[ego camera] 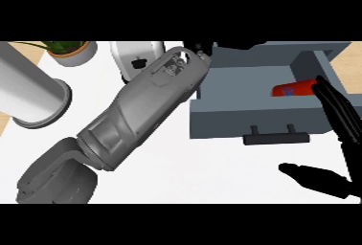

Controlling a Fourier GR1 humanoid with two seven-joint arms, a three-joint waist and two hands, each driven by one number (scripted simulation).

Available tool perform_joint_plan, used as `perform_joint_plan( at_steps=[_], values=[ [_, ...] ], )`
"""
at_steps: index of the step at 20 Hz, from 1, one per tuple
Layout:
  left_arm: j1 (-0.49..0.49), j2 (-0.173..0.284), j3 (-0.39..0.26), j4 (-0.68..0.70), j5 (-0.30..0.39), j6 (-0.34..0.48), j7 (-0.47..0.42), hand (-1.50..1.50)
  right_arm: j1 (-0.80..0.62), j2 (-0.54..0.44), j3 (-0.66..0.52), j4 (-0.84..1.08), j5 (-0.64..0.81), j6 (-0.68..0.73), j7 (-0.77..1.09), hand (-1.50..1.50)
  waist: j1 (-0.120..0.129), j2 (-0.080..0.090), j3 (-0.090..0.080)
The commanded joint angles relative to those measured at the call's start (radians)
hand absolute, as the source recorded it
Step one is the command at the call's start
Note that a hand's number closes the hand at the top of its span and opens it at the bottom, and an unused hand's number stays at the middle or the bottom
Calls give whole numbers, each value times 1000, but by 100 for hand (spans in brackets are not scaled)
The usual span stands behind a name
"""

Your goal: Pick up the can, place it into the drawer and close the drawer

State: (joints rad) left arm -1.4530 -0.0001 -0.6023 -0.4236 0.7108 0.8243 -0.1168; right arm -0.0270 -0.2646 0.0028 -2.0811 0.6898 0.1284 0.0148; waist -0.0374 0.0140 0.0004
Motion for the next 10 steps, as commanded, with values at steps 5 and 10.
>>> perform_joint_plan(
  at_steps=[5, 10],
  values=[
    [-9, 0, -3, -64, -30, 43, 56, -150, -70, 36, 157, 258, 333, -128, 14, -150, 57, -14, 0],
    [52, 79, 1, -158, -55, 22, 121, -150, -153, 66, 89, 486, 340, -261, -61, -150, 64, -15, 0]
  ],
)
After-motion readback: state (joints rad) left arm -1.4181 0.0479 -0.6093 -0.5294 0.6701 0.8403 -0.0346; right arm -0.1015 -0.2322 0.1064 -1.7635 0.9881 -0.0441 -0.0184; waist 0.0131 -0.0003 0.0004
